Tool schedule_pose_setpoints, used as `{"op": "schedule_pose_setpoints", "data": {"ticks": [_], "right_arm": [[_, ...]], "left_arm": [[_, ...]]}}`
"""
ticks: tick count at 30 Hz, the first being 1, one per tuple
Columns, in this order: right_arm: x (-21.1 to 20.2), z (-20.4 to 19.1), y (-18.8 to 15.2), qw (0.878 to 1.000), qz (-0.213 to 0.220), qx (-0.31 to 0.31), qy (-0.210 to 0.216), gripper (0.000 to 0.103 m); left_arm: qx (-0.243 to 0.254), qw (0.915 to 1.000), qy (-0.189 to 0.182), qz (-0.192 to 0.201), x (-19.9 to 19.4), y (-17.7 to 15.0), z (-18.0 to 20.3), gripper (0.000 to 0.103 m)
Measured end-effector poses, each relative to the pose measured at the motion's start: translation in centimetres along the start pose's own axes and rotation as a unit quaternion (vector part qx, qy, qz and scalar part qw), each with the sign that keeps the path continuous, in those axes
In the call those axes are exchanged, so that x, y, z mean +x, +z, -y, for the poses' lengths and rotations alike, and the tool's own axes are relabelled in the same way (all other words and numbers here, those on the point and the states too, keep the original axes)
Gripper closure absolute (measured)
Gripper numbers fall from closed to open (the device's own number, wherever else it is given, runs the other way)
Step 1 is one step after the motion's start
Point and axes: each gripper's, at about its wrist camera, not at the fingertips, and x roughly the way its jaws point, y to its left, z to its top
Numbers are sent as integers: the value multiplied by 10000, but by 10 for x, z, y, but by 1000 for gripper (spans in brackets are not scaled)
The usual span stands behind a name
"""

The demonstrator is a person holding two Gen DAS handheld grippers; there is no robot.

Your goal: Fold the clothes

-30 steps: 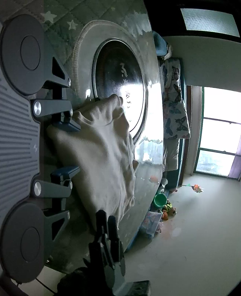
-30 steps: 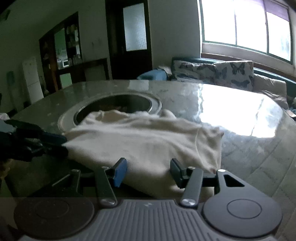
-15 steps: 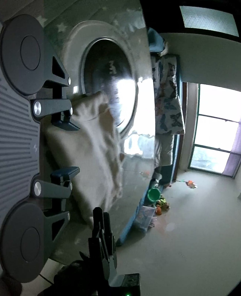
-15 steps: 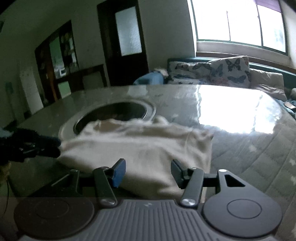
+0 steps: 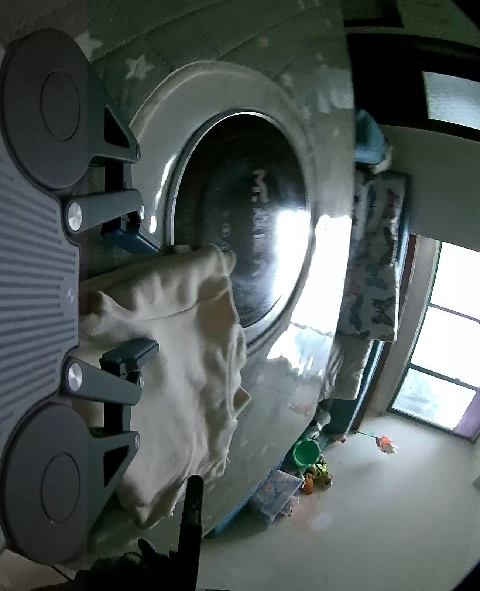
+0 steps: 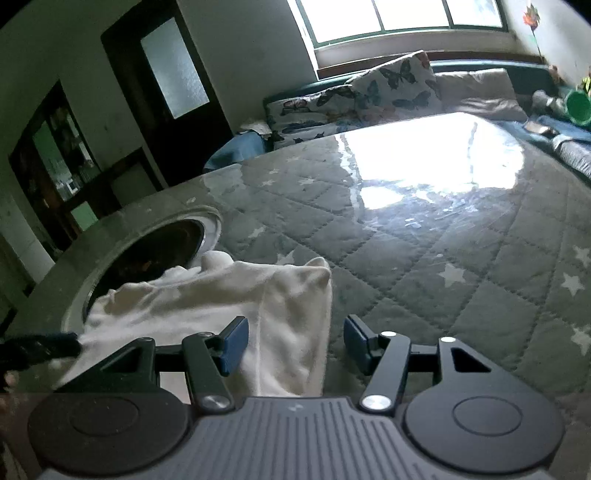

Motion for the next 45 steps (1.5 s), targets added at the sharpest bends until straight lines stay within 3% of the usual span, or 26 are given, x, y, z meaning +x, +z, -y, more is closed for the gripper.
{"op": "schedule_pose_setpoints", "data": {"ticks": [3, 4, 5, 7, 9, 13, 19, 21, 23, 30, 36, 45], "right_arm": [[5, -5, 1, 9999, -39, -100, 13, 45], [6, -7, 1, 9999, -60, -133, 37, 48], [7, -9, 1, 9998, -82, -142, 76, 59], [10, -14, 2, 9997, -137, -173, 118, 67], [9, -16, 2, 9997, -145, -172, 115, 76], [7, -12, 2, 9998, -115, -95, 135, 76], [10, -18, 1, 9995, -55, -296, 68, 67], [11, -21, 0, 9994, -59, -337, 87, 72], [11, -23, 0, 9994, -59, -320, 98, 85], [-18, -22, 1, 9981, 339, -515, -48, 90], [-50, -7, 16, 9940, 684, -660, -536, 90], [-98, 49, 34, 9749, 1140, -613, -1809, 90]], "left_arm": [[33, 10000, -39, -16, 3, -1, 3, 48], [23, 10000, -40, -19, 3, -1, 4, 48], [15, 10000, -41, -22, 4, -1, 6, 50], [16, 10000, -38, -27, 4, -1, 9, 52], [3, 10000, -41, -14, 4, -1, 12, 70], [76, 9999, 71, 50, 3, 0, 16, 72], [-206, 9998, 83, 21, 9, 2, 12, 64], [-186, 9998, 53, 29, 12, 2, 14, 71], [-211, 9998, 22, 2, 13, 5, 15, 80], [153, 9996, -119, 210, 8, 23, 37, 85], [576, 9967, -489, 303, 22, 46, 81, 85], [1227, 9867, -1036, 264, 76, 67, 168, 85]]}}
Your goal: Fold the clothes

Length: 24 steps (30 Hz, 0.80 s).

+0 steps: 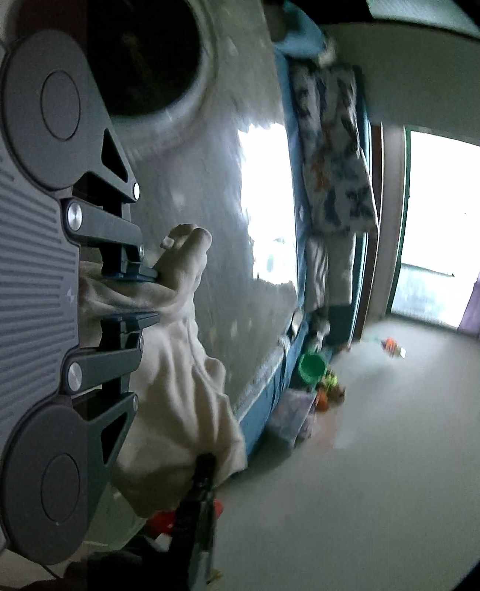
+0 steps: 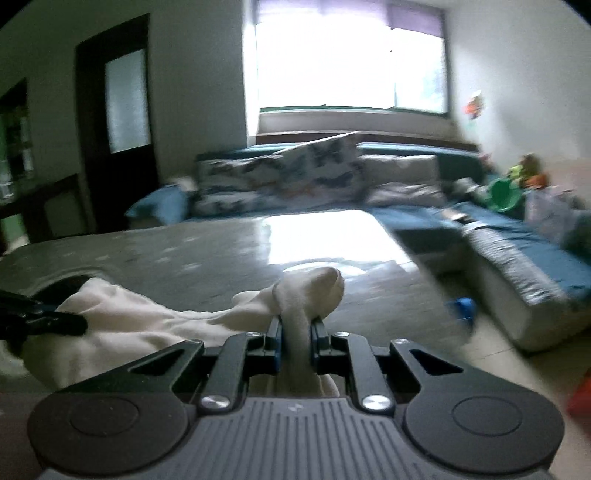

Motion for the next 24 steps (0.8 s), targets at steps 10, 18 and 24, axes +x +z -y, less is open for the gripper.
{"op": "schedule_pose_setpoints", "data": {"ticks": [10, 18, 24], "right_arm": [[20, 37, -34, 9930, -297, -30, -1145, 82], [23, 8, -45, 9975, -332, -64, -614, 64], [37, -20, -58, 9971, -640, -225, -339, 55]], "left_arm": [[412, 9973, 89, -594, 57, -12, 31, 75], [248, 9971, 295, -652, 41, -23, 8, 73], [283, 9948, 612, -763, 21, -33, -7, 55]]}}
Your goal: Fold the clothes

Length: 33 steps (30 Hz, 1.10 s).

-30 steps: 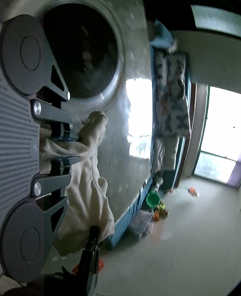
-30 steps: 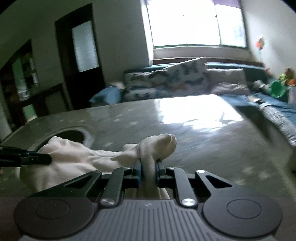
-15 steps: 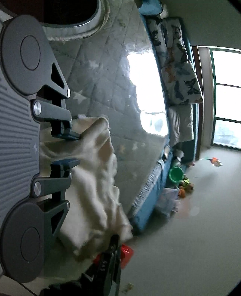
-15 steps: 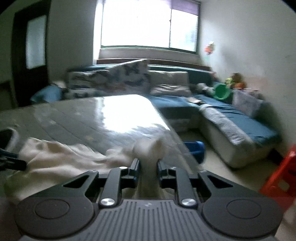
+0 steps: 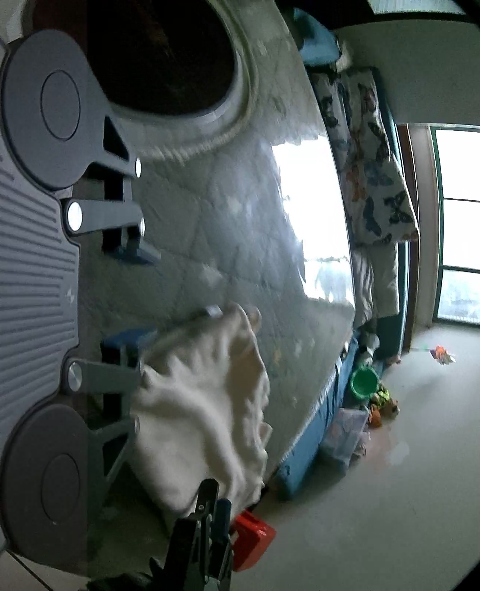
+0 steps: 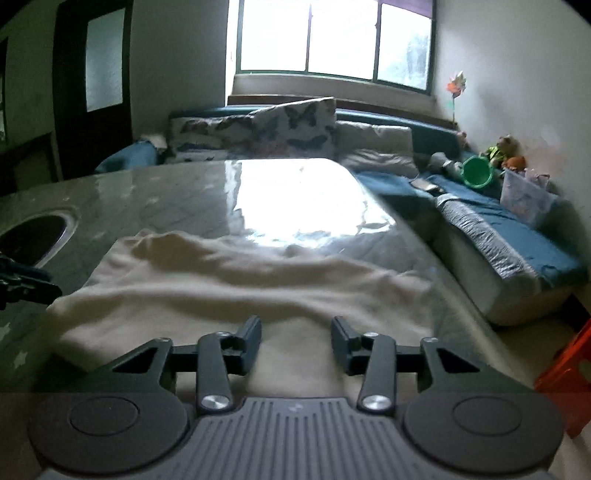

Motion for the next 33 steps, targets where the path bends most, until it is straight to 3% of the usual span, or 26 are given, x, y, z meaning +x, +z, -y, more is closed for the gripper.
{"op": "schedule_pose_setpoints", "data": {"ticks": [5, 8, 15, 22, 33], "right_arm": [[-10, -22, -1, 9997, 66, -91, 218, 47], [-14, -42, 4, 9983, 82, -167, 556, 44], [-15, -102, 15, 9884, 108, -578, 1397, 32], [2, -162, 24, 9757, 65, -963, 1967, 21], [31, -220, 28, 9653, -142, -1420, 2187, 3]], "left_arm": [[-93, 9995, 310, -71, -17, -13, -17, 53], [-265, 9980, 556, -104, -28, -21, -31, 42], [-567, 9892, 1346, -97, -57, -43, -67, 31], [-1164, 9701, 2126, -117, -87, -73, -124, 21], [-1922, 9276, 3203, -12, -116, -106, -211, 8]]}}
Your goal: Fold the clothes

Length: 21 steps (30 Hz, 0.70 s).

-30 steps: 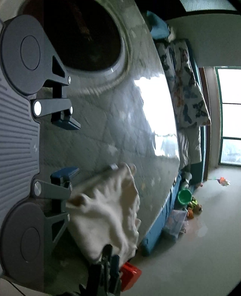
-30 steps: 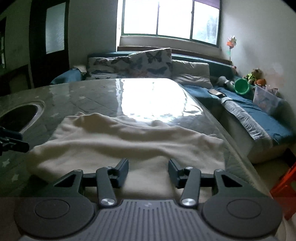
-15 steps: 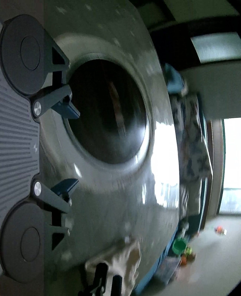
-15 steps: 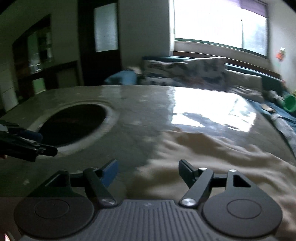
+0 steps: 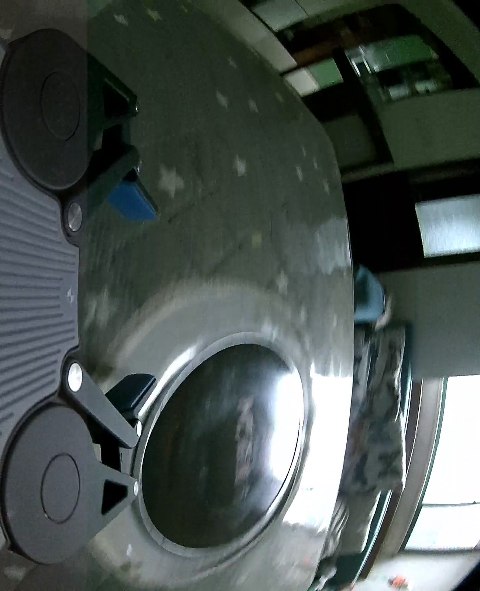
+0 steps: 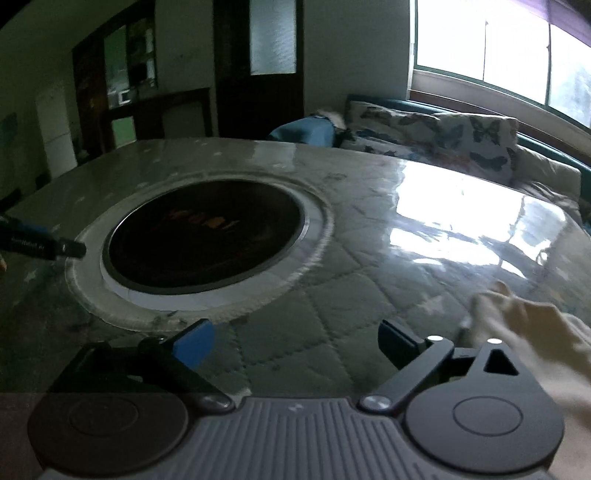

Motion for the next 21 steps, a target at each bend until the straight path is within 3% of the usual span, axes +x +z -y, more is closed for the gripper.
{"op": "schedule_pose_setpoints", "data": {"ticks": [6, 21], "right_arm": [[19, -5, 4, 10000, -84, -11, 46, 0], [32, -15, 8, 9999, -127, -87, -22, 0]], "left_arm": [[-168, 9995, 211, 178, 6, 0, -23, 0], [-587, 9977, 56, 333, 19, 0, -51, 0]]}}
